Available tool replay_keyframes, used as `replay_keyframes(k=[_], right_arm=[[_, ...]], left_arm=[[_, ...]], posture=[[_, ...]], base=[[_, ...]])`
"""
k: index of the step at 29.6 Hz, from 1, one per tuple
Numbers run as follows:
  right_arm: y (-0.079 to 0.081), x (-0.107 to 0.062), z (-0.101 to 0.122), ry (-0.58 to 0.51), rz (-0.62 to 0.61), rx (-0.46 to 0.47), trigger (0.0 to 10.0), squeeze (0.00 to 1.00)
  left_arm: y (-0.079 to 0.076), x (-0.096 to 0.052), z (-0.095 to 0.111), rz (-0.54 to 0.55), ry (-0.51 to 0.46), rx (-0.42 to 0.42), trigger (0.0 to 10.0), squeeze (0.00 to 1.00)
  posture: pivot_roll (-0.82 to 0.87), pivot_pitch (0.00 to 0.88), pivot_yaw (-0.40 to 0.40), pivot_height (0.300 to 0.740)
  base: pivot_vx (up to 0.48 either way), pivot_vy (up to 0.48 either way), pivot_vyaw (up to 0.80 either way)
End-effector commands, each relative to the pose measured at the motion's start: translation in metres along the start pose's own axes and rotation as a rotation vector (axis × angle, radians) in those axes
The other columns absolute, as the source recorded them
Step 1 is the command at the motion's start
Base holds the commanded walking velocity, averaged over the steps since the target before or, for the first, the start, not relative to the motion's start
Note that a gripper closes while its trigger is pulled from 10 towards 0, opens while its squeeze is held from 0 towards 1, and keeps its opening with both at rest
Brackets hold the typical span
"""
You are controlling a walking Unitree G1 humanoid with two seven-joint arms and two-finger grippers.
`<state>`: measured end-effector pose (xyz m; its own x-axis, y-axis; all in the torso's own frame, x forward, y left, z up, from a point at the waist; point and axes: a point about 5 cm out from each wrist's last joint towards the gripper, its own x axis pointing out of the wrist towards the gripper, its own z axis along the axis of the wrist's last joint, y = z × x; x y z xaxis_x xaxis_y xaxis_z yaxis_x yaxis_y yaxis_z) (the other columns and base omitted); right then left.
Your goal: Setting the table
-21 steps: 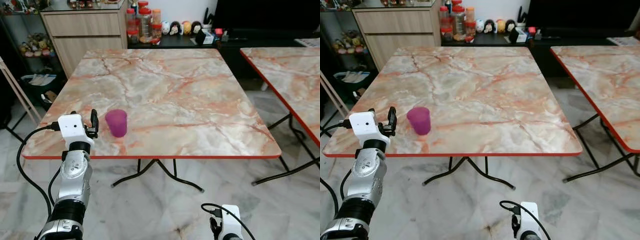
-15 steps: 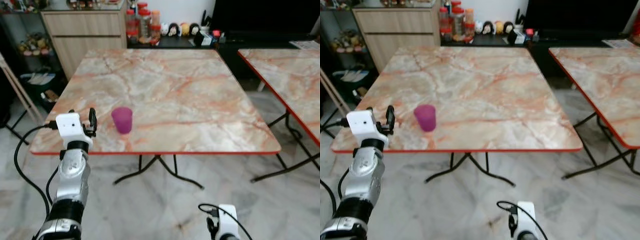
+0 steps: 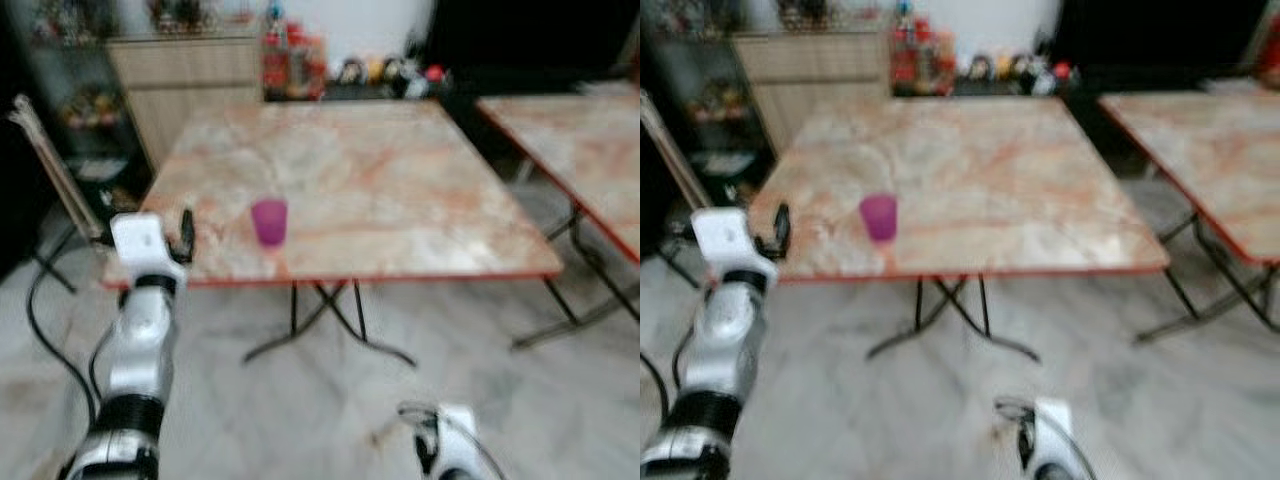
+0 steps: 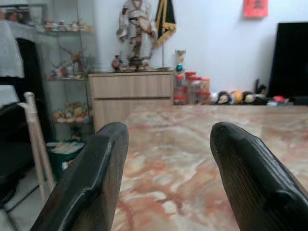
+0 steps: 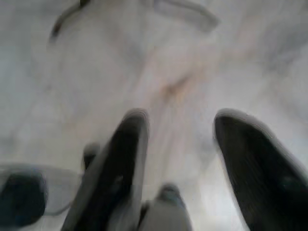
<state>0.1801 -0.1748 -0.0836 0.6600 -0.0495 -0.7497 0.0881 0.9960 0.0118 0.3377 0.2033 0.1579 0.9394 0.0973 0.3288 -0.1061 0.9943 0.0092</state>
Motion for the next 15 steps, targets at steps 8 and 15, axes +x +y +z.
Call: replay_keyframes(k=[8, 15], right_arm=[[-0.0013, 0.0006, 0.0034, -0.015, -0.011, 0.007, 10.0, 0.00], [-0.0003, 0.0010, 0.0051, -0.021, 0.000, -0.023, 10.0, 0.00]], left_arm=[[0.0005, 0.0025, 0.0044, -0.011, -0.007, 0.010, 10.0, 0.00], [-0.0002, 0.0023, 0.0049, -0.013, -0.008, 0.010, 10.0, 0.00]], posture=[[-0.01, 0.000, 0.028, 0.740], [-0.01, 0.000, 0.026, 0.740]], base=[[0.315, 0.000, -0.05], [0.325, 0.000, 0.00]])
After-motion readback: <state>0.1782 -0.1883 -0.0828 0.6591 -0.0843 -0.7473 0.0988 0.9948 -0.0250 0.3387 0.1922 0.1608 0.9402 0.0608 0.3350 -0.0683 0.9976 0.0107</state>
